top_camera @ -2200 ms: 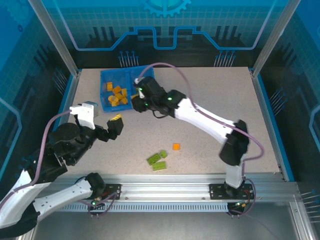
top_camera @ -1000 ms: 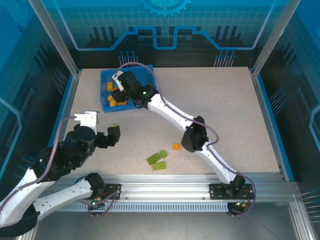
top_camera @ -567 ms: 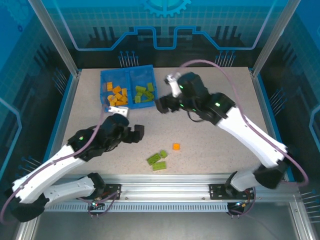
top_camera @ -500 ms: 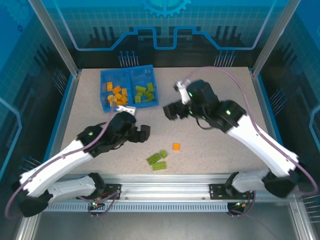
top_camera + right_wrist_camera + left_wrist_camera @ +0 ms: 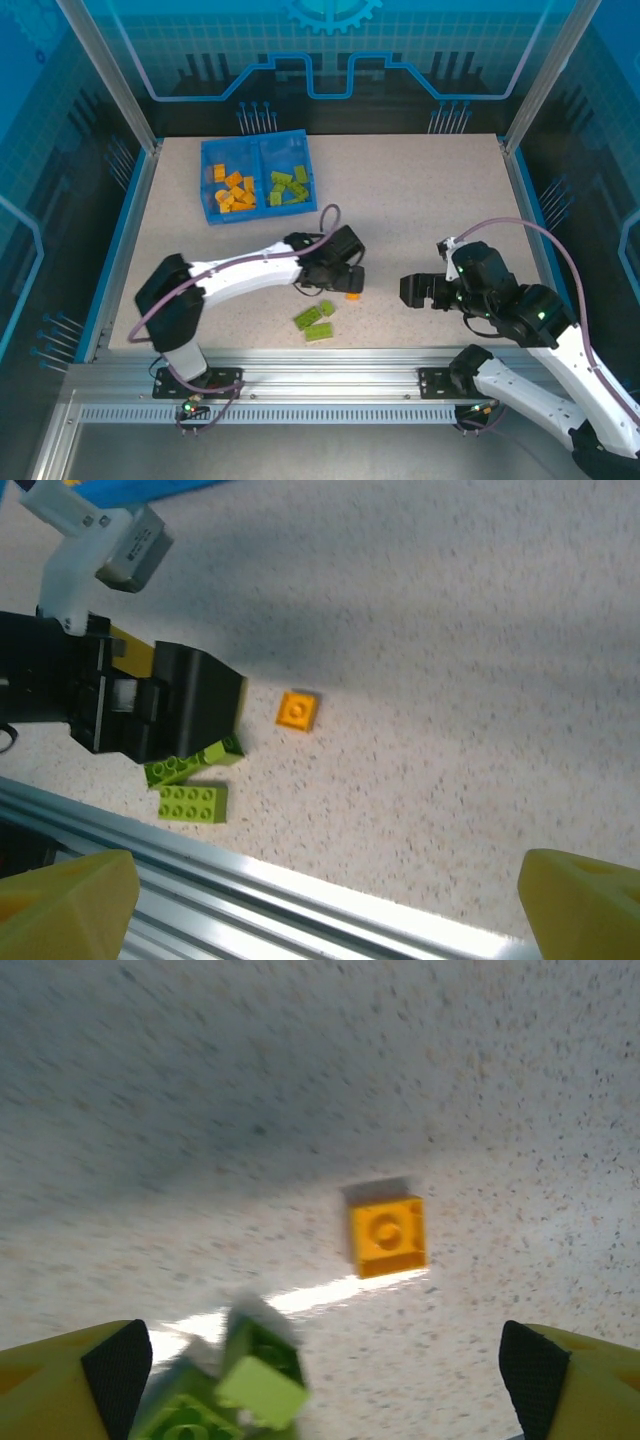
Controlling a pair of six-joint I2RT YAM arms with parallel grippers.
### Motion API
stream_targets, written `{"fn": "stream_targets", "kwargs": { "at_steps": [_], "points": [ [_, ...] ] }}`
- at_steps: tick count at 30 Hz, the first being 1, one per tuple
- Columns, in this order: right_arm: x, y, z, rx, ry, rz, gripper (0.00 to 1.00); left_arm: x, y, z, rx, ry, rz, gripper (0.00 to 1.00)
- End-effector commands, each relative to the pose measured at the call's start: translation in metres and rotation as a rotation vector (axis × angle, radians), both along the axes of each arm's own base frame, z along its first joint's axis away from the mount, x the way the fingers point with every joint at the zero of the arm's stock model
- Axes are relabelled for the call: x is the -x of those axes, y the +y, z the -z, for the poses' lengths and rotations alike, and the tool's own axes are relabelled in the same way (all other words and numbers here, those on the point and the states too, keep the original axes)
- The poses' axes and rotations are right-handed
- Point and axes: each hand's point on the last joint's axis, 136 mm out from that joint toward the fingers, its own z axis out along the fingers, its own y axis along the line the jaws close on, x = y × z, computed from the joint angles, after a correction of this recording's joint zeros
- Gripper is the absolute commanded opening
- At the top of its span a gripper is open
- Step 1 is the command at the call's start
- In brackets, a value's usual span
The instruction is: Sort the legos into containers by color
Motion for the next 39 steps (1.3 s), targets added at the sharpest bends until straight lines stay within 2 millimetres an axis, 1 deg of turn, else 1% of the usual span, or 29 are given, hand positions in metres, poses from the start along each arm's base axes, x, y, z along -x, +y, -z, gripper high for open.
{"fn": "stream_targets", "kwargs": {
  "at_steps": [1,4,8,11,14,18,20,21,23,25,26,29,30,32,34,36,37,39],
  "points": [
    [0.016,-0.017,0.019,0.019,0.095,0.083,1.00,0.002,-0.021,0.019,0.005,0.067,-0.176,0.90],
    [0.017,-0.023,0.019,0.012,0.073,0.108,1.00,0.000,-0.021,0.036,-0.043,0.064,-0.224,0.87],
    [0.015,-0.020,0.016,-0.018,0.051,0.104,1.00,-0.004,-0.022,0.055,-0.108,0.062,-0.203,0.85],
    [0.014,-0.017,0.020,-0.016,0.063,0.095,1.00,-0.004,-0.024,0.065,-0.126,0.069,-0.174,0.73],
    [0.015,-0.015,0.027,-0.007,0.092,0.088,1.00,-0.002,-0.029,0.070,-0.115,0.088,-0.147,0.63],
    [0.016,-0.012,0.030,-0.018,0.106,0.083,1.00,0.004,-0.026,0.078,-0.128,0.114,-0.142,0.51],
    [0.015,-0.011,0.029,-0.024,0.103,0.085,1.00,0.005,-0.022,0.080,-0.142,0.112,-0.138,0.44],
    [0.015,-0.010,0.028,-0.030,0.104,0.085,1.00,0.005,-0.022,0.079,-0.144,0.109,-0.135,0.42],
    [0.015,-0.007,0.028,-0.042,0.107,0.072,1.00,0.003,-0.020,0.076,-0.147,0.094,-0.129,0.34],
    [0.015,0.001,0.027,-0.061,0.116,0.039,1.00,-0.002,-0.016,0.063,-0.142,0.055,-0.134,0.28],
    [0.015,0.005,0.027,-0.070,0.122,0.021,1.00,-0.006,-0.013,0.055,-0.136,0.033,-0.141,0.26],
    [0.014,0.016,0.024,-0.104,0.136,-0.014,1.00,-0.021,0.002,0.019,-0.111,-0.046,-0.168,0.26],
    [0.013,0.019,0.022,-0.118,0.134,-0.020,1.00,-0.029,0.010,0.007,-0.106,-0.071,-0.182,0.26],
    [0.009,0.024,0.017,-0.137,0.125,-0.025,1.00,-0.044,0.027,-0.025,-0.078,-0.132,-0.204,0.26],
    [0.006,0.026,0.012,-0.150,0.110,-0.023,1.00,-0.063,0.053,-0.059,-0.061,-0.205,-0.240,0.26],
    [0.003,0.027,0.010,-0.150,0.103,-0.017,1.00,-0.082,0.082,-0.090,-0.051,-0.270,-0.281,0.27],
    [0.001,0.027,0.010,-0.146,0.104,-0.013,1.00,-0.096,0.103,-0.104,-0.052,-0.308,-0.318,0.28],
    [-0.001,0.028,0.011,-0.144,0.106,-0.010,1.00,-0.121,0.143,-0.125,-0.058,-0.358,-0.392,0.28]
  ]
}}
